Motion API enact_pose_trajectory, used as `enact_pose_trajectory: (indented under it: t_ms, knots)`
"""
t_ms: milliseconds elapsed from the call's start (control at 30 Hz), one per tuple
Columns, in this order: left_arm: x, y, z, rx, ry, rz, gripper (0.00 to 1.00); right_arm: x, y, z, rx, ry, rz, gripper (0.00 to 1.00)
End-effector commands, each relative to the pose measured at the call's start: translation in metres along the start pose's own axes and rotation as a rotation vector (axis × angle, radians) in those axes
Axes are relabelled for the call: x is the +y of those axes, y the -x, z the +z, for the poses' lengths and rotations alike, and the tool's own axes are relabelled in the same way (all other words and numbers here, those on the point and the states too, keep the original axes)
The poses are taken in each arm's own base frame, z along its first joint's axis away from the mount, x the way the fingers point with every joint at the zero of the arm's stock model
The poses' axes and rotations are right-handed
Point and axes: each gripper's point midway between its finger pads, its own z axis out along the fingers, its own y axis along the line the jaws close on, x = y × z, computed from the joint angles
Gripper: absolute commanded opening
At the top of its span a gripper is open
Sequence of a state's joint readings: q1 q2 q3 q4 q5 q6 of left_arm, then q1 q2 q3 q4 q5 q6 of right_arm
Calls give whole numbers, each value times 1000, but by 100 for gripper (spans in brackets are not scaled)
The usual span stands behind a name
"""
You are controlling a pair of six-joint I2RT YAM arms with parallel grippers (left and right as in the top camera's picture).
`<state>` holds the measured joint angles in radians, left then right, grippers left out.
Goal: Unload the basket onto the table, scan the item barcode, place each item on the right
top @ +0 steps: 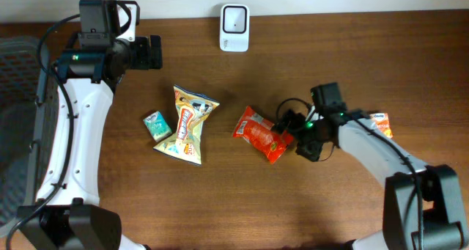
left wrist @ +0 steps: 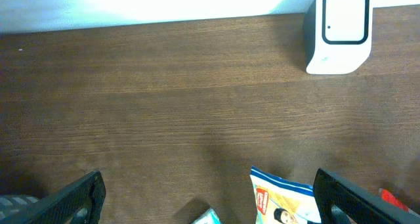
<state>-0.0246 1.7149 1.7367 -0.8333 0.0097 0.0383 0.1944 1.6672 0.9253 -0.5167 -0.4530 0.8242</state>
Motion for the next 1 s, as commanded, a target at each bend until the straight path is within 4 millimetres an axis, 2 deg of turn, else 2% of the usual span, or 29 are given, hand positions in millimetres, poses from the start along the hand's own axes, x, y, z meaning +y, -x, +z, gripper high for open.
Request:
enact_pose_trajectory:
  t_ms: [0,100,200,333,433,500,700,733,833,933,967]
  knots:
    - [4,0,2,2,11,12,99,-4,-8,25,11,-14,6,100]
    - [4,0,2,2,11,12,99,-2,-3,40,-11,-16,-23,93]
    - [4,0,2,2,11,12,99,-7,7,59,-32,-21,-31,80]
    - [4,0,2,2,11,12,99,-14,13,80,-26,-20,-28,50]
    - [4,0,2,2,11,12,99,-8,15,82,-28,11,-40,15]
    - [4,0,2,2,11,12,99,-1,16,81,-26,42,-53,4]
    - [4,0,2,2,11,12,99,41,14,71,13,194,-286,4]
    - [4,0,2,2,11,11,99,50,14,66,20,208,-344,11]
    - [4,0,2,2,11,12,99,64,16,52,55,250,-438,47]
    - [4,0,2,2,11,12,99,68,22,34,88,356,-490,66]
    - [4,0,2,2,11,12,99,65,25,30,89,372,-501,68]
